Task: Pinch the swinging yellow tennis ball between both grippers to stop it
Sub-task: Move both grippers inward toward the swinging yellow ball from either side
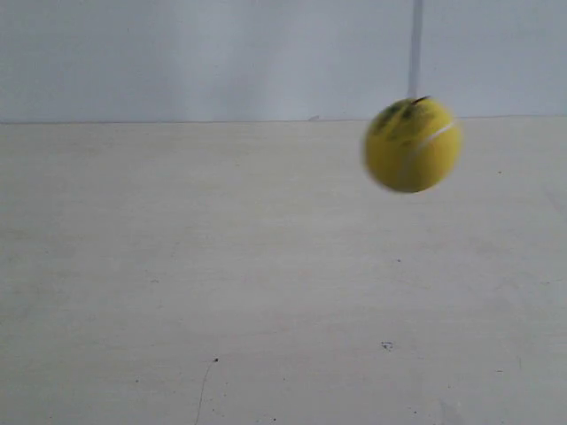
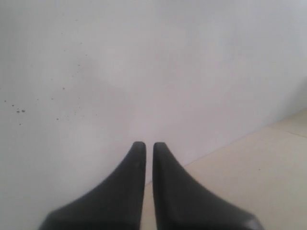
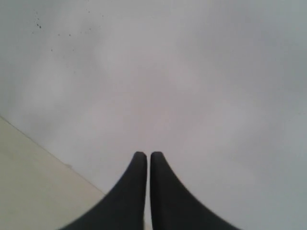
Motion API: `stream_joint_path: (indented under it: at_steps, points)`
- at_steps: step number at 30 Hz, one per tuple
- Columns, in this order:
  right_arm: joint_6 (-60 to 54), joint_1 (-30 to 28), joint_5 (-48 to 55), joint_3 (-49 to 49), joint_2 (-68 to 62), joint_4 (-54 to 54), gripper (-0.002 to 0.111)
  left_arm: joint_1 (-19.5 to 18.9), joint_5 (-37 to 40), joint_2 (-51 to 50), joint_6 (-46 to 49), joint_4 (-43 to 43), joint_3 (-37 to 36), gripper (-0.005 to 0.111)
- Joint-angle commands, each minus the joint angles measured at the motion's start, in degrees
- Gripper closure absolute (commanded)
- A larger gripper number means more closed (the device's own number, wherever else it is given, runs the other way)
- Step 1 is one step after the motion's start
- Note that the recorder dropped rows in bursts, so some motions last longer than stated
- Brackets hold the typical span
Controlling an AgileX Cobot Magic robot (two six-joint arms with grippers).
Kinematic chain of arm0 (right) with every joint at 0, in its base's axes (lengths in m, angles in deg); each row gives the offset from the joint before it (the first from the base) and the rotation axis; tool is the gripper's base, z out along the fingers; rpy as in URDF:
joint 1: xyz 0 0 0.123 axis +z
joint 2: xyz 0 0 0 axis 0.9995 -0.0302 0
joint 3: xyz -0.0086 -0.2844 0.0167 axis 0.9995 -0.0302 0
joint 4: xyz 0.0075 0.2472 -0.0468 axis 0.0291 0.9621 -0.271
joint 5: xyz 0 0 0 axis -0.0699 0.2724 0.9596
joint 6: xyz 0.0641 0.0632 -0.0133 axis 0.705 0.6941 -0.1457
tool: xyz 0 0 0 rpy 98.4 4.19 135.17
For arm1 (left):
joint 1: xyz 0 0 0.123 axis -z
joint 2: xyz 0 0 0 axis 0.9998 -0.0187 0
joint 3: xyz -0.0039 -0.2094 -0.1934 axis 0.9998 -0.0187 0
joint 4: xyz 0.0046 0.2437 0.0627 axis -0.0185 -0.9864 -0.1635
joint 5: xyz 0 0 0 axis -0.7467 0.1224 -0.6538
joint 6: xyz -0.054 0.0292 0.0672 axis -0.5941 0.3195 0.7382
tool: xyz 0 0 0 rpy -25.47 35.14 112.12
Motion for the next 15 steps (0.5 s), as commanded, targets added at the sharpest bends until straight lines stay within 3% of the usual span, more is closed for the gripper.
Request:
stream_joint_path:
  at_steps: [1, 7, 15]
  points:
    - [0.7, 0.2, 3.7, 1.4, -0.5, -2.8, 0.108, 0.2, -1.7, -0.3, 2.8, -1.2, 0.8, 0.102]
    - [0.7, 0.2, 4.3, 1.6, -4.5, -2.8, 0.108, 0.2, -2.6, -3.9, 1.0, -5.5, 1.8, 0.102]
    - [0.7, 0.2, 3.5, 1.6, -9.8, -2.1, 0.108, 0.2, -11.1, -9.9, -0.2, -8.7, 3.5, 0.102]
